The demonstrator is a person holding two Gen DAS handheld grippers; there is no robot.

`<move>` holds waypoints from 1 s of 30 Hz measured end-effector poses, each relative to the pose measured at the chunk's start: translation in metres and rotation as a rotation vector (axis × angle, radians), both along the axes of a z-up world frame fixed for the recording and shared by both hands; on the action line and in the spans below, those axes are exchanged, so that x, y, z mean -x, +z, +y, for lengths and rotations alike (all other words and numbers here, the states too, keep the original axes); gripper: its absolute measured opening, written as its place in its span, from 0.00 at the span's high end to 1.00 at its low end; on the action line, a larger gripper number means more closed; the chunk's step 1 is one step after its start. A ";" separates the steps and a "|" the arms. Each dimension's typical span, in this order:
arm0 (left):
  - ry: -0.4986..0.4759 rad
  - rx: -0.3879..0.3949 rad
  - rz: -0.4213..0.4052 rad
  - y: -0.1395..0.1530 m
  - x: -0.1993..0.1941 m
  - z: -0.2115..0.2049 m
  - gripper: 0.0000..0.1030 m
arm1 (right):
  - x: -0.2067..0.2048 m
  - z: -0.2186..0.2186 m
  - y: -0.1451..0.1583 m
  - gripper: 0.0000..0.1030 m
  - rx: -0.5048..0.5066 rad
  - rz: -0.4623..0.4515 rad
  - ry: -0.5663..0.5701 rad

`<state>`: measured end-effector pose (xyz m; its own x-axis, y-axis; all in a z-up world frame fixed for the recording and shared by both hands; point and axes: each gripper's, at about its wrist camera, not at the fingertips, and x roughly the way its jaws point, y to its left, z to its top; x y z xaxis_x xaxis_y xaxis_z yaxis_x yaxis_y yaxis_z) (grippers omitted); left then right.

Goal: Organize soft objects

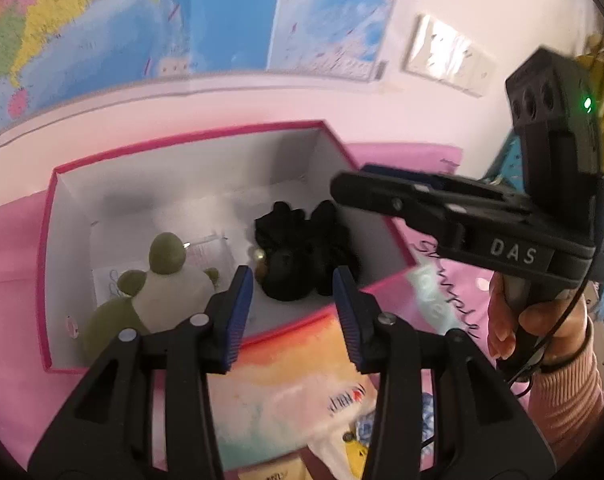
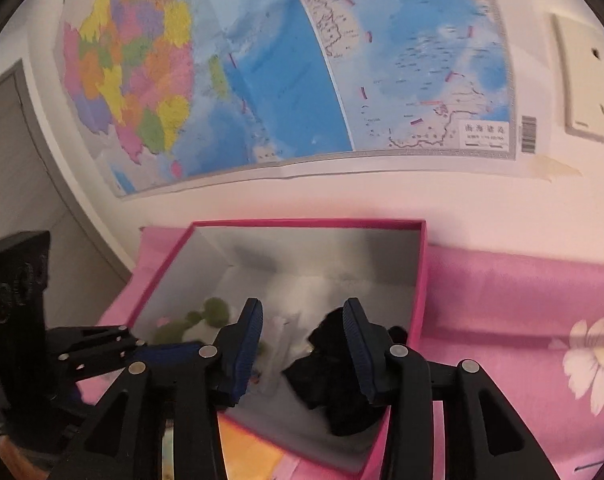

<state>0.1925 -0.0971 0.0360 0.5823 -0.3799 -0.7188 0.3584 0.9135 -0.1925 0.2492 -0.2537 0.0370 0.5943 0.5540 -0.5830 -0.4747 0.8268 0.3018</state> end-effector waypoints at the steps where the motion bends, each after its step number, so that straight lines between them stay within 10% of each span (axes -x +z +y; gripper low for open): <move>1: -0.008 0.009 -0.013 0.003 0.006 0.002 0.57 | 0.007 -0.003 0.002 0.57 -0.011 0.000 0.007; 18: -0.140 0.049 -0.099 0.004 0.114 0.024 0.53 | 0.160 -0.032 0.048 0.43 -0.202 -0.058 0.205; 30: -0.218 0.033 -0.012 -0.042 0.151 0.025 0.53 | 0.228 -0.033 -0.054 0.42 0.013 0.141 0.149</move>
